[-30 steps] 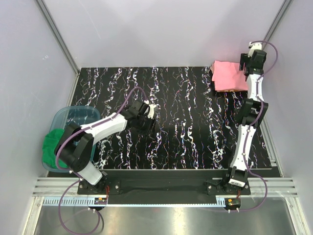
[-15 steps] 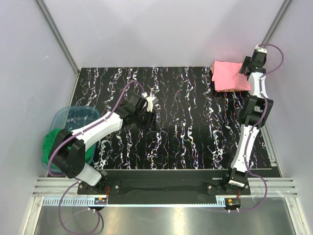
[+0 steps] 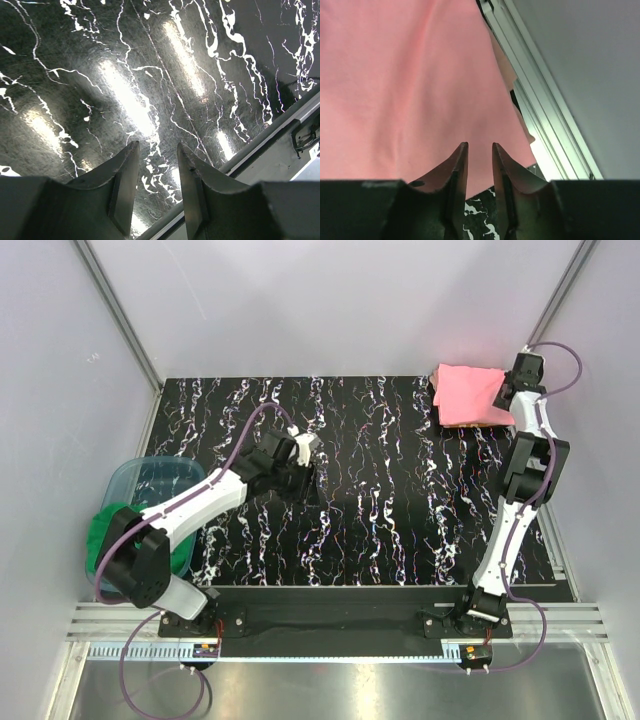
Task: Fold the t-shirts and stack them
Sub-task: Reset both grippers
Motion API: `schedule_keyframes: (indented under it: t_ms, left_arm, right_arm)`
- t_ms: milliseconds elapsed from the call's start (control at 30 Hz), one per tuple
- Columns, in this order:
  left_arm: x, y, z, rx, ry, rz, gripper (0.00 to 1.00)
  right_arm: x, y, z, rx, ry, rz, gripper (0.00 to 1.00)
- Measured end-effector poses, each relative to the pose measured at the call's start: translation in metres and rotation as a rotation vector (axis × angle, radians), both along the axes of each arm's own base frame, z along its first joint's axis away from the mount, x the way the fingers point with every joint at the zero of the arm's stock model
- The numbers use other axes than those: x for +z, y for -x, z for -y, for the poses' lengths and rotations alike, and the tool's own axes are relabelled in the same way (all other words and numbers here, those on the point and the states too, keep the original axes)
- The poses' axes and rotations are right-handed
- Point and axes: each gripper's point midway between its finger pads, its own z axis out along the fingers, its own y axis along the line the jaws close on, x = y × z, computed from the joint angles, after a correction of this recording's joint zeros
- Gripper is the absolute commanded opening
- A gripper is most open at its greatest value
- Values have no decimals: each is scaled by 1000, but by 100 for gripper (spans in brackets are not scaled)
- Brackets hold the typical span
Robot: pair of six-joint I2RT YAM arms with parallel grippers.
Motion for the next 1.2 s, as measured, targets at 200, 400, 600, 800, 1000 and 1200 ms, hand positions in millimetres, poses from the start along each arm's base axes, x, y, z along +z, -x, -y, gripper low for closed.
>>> schedule_keyframes:
  t_ms: [200,400,600,800,1000,1200]
  left_arm:
    - [1,-2,-6,3,-3,6,41]
    - [4,-3,-12,-5,-9,19,41]
    - [8,4,-26,-17,-38,18,42]
    - [26,9,-38,-10,-39,44,42]
    - [48,13,-43,-10,-29,91,42]
    - [64,22,-50,-1,-18,124,45]
  right_arm:
    - [-20,15,8,-48,15,-64,27]
    - [-35,32,17,-95,33,-128,24]
    - [-46,41,19,-109,22,-170,24]
    - [-57,50,20,-123,-16,-219,28]
    - [-68,50,20,-109,-70,-273,29]
    - [-78,68,7,-103,-142,-344,32]
